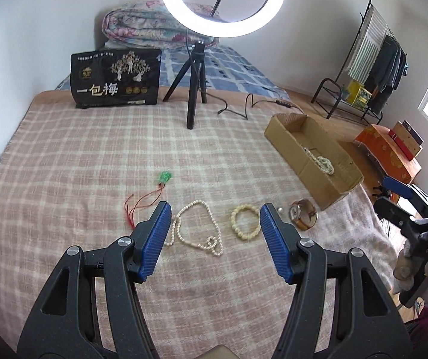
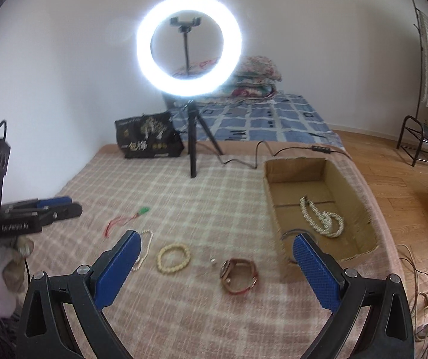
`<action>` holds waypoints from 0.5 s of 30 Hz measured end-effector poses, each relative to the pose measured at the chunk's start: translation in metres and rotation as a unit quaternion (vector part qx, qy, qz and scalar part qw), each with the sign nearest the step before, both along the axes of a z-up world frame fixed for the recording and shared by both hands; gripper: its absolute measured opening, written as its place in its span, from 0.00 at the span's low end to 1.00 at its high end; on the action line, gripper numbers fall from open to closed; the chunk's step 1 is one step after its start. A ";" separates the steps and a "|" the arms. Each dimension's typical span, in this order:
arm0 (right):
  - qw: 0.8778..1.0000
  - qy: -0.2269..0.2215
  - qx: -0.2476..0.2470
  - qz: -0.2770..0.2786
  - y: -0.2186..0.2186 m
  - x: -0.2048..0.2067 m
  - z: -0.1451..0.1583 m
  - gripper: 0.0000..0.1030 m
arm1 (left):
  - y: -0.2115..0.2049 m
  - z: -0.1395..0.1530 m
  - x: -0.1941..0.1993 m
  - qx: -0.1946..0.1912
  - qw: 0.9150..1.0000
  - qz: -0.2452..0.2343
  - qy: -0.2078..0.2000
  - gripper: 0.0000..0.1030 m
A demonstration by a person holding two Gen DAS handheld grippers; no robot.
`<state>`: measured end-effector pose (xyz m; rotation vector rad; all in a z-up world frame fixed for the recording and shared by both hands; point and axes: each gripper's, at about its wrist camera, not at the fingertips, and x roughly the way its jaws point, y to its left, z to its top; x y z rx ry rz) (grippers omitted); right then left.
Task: Organize jewelry
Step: 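Withdraw both open tools from the box back over the blanket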
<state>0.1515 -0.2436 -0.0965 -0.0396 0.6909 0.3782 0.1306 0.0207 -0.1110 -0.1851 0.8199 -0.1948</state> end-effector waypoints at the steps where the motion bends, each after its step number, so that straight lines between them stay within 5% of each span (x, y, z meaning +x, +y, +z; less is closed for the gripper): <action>1: 1.000 0.001 -0.006 0.006 0.003 -0.001 -0.006 0.99 | 0.001 -0.004 0.000 0.000 1.000 -0.002 0.005 0.61; 10: 0.998 0.022 -0.038 0.047 0.019 0.002 -0.051 0.98 | 0.003 -0.054 0.003 -0.009 0.998 -0.002 0.054 0.61; 15: 0.996 0.035 -0.063 0.058 0.022 0.009 -0.073 0.99 | -0.008 -0.085 -0.004 0.017 0.998 -0.002 0.067 0.62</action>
